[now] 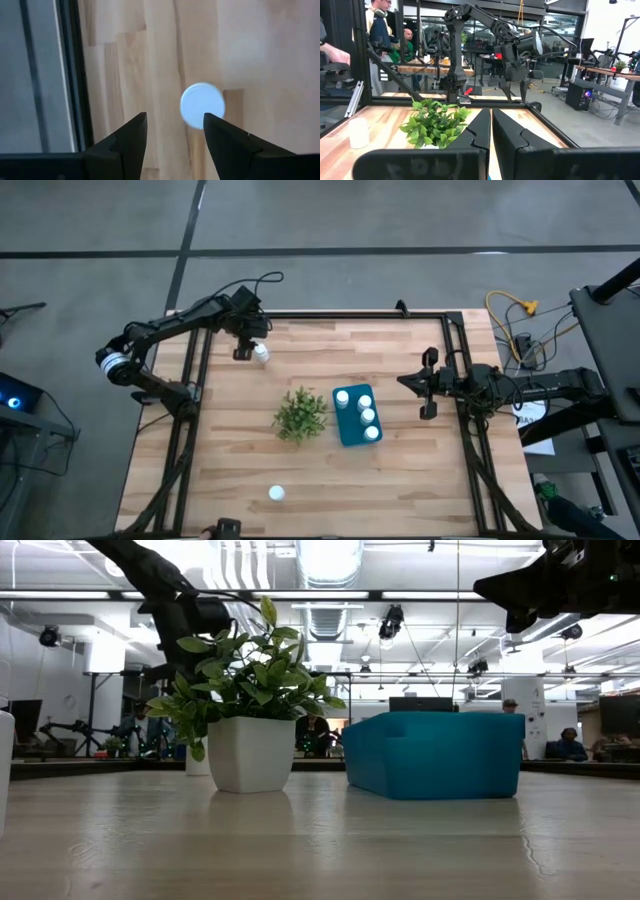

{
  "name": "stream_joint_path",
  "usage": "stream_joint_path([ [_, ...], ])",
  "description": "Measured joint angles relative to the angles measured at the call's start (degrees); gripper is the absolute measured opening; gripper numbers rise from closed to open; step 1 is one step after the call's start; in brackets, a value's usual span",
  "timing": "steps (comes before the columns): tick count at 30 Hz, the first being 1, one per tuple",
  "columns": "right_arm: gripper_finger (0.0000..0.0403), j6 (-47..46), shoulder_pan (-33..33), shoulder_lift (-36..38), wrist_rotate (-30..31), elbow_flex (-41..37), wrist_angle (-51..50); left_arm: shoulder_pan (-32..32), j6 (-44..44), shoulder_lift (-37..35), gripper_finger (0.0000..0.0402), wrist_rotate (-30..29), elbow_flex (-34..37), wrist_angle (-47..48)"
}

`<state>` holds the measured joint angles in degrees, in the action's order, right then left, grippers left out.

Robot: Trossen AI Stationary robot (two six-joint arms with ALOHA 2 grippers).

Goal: Pick and place pill bottles into a basket
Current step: Put the white medicine bottle into the blue bin

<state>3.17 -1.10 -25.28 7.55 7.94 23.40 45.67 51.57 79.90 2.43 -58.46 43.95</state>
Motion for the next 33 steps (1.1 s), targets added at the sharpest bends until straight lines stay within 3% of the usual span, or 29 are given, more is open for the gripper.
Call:
stream_joint_path([
  [9, 0.0008, 0.0, 0.0, 0.0, 0.0, 0.0, 0.0, 0.0, -0.2, 0.0, 0.0235, -1.0, 0.7, 0.1],
  [14, 0.0008, 0.0, 0.0, 0.0, 0.0, 0.0, -0.1, 0.0, -1.8, 0.0, 0.0261, 2.5, 0.8, 0.6],
  [21, 0.0008, 0.0, 0.0, 0.0, 0.0, 0.0, -0.1, 0.0, -3.6, 1.1, 0.0263, 3.8, 0.8, 0.4],
  [33, 0.0008, -0.1, 0.0, 0.0, 0.0, 0.0, -0.5, 0.0, -4.8, 10.2, 0.0263, 3.3, 0.5, 0.0],
])
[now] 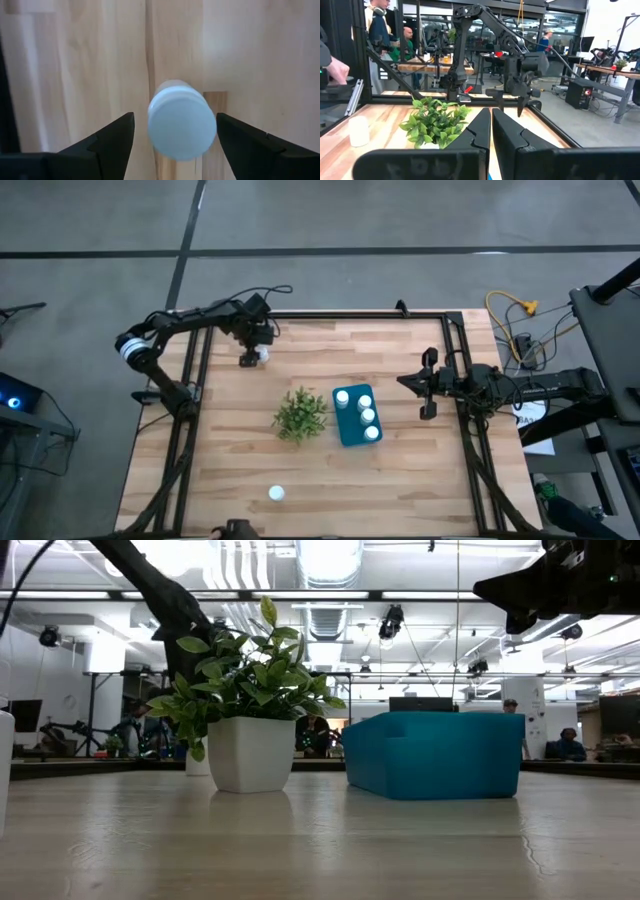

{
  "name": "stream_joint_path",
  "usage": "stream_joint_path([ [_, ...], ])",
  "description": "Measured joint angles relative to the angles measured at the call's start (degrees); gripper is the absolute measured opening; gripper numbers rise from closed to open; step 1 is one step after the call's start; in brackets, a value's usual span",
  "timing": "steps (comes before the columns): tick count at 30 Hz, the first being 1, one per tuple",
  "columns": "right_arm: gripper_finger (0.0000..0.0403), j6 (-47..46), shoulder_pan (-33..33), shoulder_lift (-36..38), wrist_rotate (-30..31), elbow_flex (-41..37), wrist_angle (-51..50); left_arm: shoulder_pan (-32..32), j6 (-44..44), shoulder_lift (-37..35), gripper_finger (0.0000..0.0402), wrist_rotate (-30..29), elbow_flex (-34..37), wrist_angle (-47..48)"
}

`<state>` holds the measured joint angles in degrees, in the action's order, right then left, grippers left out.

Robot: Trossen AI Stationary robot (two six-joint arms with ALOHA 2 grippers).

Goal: Pick and place pill bottles into a basket
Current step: Put the white medicine bottle into the blue bin

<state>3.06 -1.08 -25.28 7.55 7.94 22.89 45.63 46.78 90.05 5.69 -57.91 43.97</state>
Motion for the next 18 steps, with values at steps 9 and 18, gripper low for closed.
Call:
stream_joint_path([
  [9, 0.0008, -0.1, 0.0, 0.0, 0.0, 0.0, 0.0, 0.0, -0.8, 1.5, 0.0263, 0.0, -0.7, -0.5],
  [18, 0.0008, -0.1, 0.0, 0.0, 0.0, 0.0, 0.0, 0.0, -1.5, 0.9, 0.0263, 0.4, -0.7, -1.9],
])
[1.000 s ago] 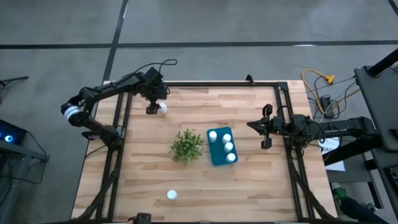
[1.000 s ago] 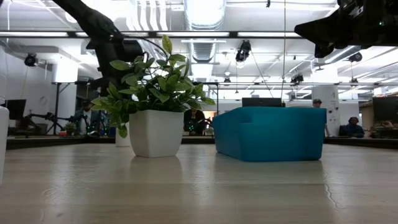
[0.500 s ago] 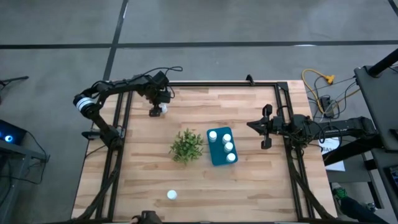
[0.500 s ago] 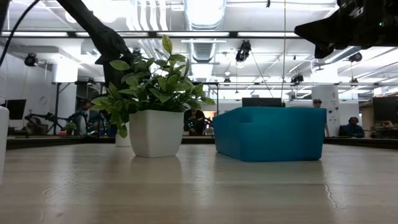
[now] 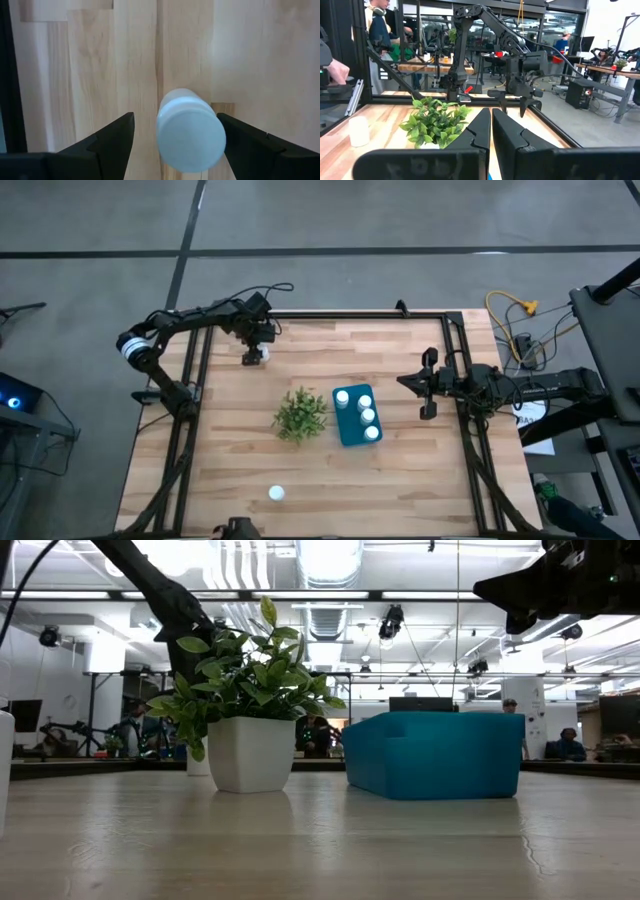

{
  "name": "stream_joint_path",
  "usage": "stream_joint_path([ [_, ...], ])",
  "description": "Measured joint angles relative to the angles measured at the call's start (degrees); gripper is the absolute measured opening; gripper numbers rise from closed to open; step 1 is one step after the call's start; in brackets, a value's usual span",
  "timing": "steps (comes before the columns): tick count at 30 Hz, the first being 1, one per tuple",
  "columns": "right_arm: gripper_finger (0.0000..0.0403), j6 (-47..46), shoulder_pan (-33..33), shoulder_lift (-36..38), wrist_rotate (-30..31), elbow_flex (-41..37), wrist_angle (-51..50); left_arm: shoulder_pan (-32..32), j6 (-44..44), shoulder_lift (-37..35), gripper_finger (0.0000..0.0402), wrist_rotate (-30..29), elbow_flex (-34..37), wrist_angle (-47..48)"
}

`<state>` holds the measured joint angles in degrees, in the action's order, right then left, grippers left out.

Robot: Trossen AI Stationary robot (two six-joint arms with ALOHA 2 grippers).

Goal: Pick and place pill bottles into a basket
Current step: Put the white medicine bottle into the blue bin

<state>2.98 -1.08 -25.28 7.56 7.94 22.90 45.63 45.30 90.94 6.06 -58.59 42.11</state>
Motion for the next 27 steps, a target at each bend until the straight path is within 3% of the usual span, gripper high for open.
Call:
stream_joint_path([
  [7, 0.0008, 0.0, 0.0, 0.0, 0.0, 0.0, 0.0, 0.0, 0.0, 0.0, 0.0244, 0.0, 0.0, 0.4],
  [15, 0.0008, 0.2, 0.0, 0.0, 0.0, 0.0, 0.0, 0.0, 0.0, 0.0, 0.0145, 0.0, -0.6, 0.4],
  [27, 0.0008, 0.2, 0.0, 0.0, 0.0, 0.0, 0.0, -1.6, 0.1, -3.0, 0.0145, -0.1, -5.9, 5.9],
])
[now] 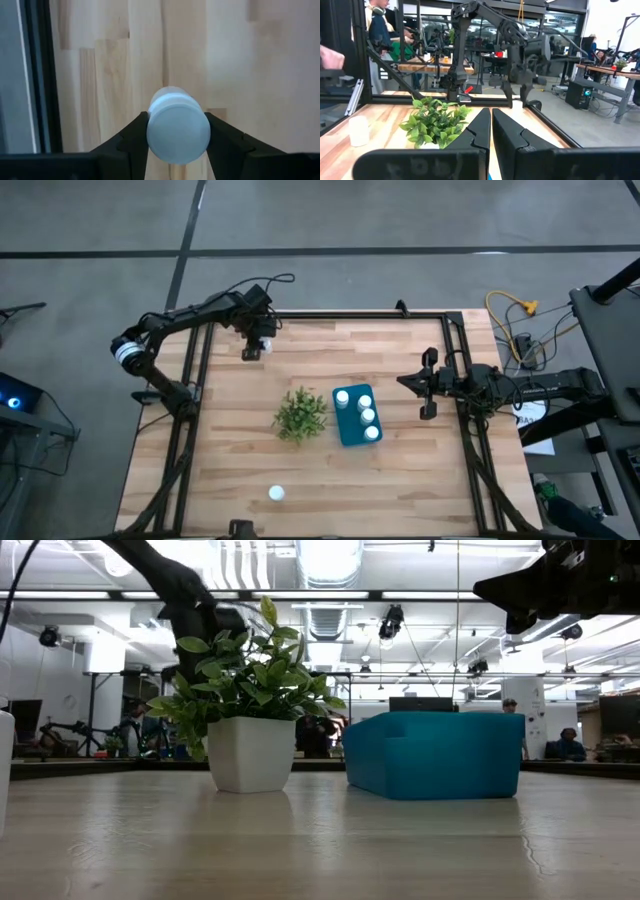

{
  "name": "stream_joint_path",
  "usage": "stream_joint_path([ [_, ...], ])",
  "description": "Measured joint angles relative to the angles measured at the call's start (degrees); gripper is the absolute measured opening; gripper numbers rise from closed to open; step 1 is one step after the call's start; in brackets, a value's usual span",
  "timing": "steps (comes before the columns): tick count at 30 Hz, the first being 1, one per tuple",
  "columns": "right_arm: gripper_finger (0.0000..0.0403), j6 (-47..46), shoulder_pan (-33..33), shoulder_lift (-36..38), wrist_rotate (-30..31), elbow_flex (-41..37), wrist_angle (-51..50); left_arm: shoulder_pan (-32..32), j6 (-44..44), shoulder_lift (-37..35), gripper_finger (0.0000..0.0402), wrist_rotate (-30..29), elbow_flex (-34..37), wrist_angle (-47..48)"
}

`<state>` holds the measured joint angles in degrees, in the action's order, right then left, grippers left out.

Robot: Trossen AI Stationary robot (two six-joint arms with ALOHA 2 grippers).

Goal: Pick and place pill bottles into a basket
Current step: Put the white medicine bottle into the blue bin

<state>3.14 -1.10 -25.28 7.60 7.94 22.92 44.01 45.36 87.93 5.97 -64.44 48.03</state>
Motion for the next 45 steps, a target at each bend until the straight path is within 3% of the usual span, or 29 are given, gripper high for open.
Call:
stream_joint_path([
  [10, 0.0009, -0.1, 0.0, 0.0, 0.0, 0.0, 0.0, -8.7, -1.5, -5.2, 0.0145, 0.2, -8.0, 6.4],
  [21, 0.0008, 0.0, 0.0, 0.0, 0.0, 0.0, 0.1, -24.1, -4.6, -3.1, 0.0145, 0.0, -18.5, 11.8],
  [32, 0.0008, 0.2, 0.0, 0.0, 0.0, 0.0, 0.1, -34.8, -4.6, 7.9, 0.0145, -0.3, -31.0, 13.0],
  [45, 0.0008, 0.3, 0.0, 0.0, 0.0, 0.0, 0.1, -42.5, -2.6, 20.6, 0.0145, -0.3, -46.3, 17.0],
])
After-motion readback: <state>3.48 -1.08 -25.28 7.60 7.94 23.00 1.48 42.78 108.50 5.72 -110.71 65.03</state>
